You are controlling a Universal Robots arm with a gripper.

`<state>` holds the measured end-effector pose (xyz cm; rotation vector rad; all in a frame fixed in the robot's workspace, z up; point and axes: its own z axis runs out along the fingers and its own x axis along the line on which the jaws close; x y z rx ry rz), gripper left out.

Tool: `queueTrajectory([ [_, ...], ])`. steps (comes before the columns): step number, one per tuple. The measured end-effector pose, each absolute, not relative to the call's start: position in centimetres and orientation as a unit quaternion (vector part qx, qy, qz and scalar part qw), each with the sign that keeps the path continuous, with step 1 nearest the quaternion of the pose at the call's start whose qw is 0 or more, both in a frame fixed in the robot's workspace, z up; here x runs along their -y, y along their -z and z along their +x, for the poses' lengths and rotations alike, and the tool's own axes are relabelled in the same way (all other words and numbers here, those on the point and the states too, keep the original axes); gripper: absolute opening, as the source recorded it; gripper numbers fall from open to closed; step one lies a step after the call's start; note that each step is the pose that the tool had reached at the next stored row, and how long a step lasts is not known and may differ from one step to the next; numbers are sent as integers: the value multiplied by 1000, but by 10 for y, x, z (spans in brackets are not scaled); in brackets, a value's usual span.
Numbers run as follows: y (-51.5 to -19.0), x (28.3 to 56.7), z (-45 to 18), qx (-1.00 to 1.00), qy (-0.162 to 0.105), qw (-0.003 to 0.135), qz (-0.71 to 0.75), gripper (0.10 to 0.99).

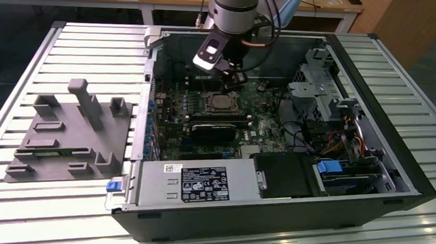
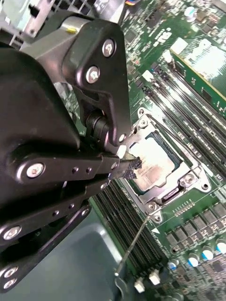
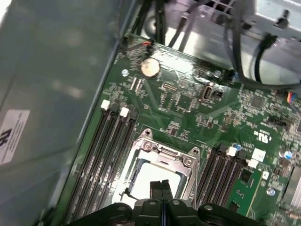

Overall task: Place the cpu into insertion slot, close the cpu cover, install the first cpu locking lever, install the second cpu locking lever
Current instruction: 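Close the cpu cover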

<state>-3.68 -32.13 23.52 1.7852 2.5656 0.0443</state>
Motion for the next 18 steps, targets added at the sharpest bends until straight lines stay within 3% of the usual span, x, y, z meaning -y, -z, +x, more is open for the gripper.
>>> queueTrajectory([
  [18, -235, 321, -37, -889, -14, 7, 457, 106],
])
